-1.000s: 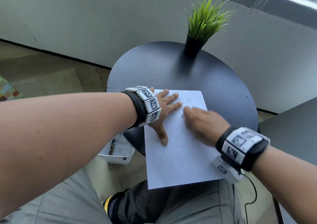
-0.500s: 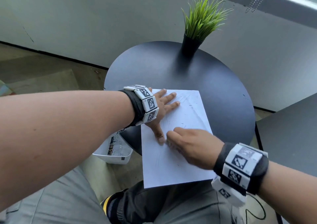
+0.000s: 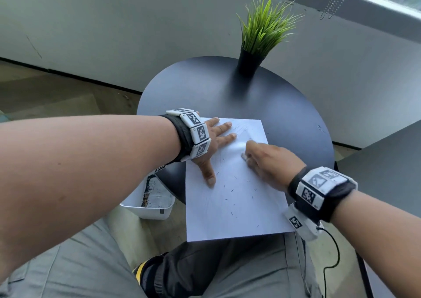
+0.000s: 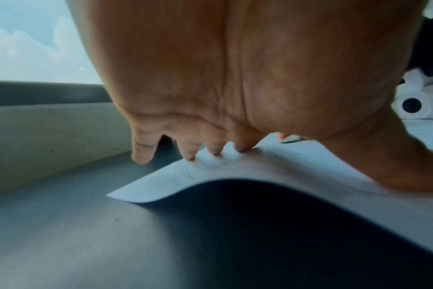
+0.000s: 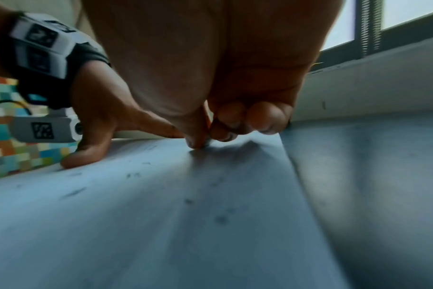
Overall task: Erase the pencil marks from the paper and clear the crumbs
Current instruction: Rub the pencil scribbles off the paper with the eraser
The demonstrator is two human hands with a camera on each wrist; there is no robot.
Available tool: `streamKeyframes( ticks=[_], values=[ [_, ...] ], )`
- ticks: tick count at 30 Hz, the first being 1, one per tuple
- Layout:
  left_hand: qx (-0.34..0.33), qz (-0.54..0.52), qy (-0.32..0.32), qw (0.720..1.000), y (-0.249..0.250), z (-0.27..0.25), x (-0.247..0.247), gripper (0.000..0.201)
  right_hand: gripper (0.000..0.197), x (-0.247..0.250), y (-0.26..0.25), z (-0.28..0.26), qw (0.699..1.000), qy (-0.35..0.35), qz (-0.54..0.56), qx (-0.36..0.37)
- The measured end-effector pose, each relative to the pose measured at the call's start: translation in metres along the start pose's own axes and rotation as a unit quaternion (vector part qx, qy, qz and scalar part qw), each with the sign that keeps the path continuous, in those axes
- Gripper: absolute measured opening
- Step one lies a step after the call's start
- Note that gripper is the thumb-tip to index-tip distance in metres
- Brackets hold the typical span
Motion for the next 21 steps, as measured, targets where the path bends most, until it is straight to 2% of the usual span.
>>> streamKeyframes(
  ticks=[4,7,9,12,15,17,19,21],
  values=[
    [0.009,0.007,0.033,0.999,-0.003,-0.007,0.008,0.14,0.022,0.002,0.001,0.008,0.997,-0.007,0.04,-0.067],
    [-0.03,0.001,0.071,0.997,-0.002,-0.016,0.0,0.122,0.025,0.005,0.007,0.015,0.992,-0.005,0.061,-0.109],
    [-0.033,-0.007,0.061,0.998,0.0,-0.023,-0.012,0.125,0.024,0.005,0.008,0.019,0.992,0.0,0.051,-0.115],
    [-0.024,-0.023,0.033,0.999,0.001,-0.025,-0.022,0.141,0.018,0.002,-0.009,0.014,0.999,-0.011,0.026,-0.042],
    [-0.028,-0.026,0.023,0.999,-0.001,-0.02,-0.022,0.148,0.008,-0.01,-0.051,-0.011,0.989,-0.049,-0.003,0.14],
    [-0.03,-0.016,0.019,0.999,-0.002,-0.018,-0.021,0.15,0.008,-0.015,-0.066,-0.025,0.975,-0.071,-0.022,0.209],
    [-0.03,-0.012,0.012,0.999,-0.002,-0.017,-0.02,0.149,0.007,-0.009,-0.055,-0.016,0.981,-0.058,-0.026,0.184],
    [-0.025,-0.022,0.005,0.999,-0.002,-0.017,-0.017,0.148,0.017,0.002,-0.028,0.0,0.996,-0.026,-0.022,0.082]
  ],
)
Point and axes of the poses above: each hand's wrist, its own z-axis towards the middle knuckle, its own x-axis out of the back of the hand, y = z × x, the point moved 3 cm from there along z, towards the middle knuckle, and after that the axes turned 5 degrees about x, right-handed, at the moved point
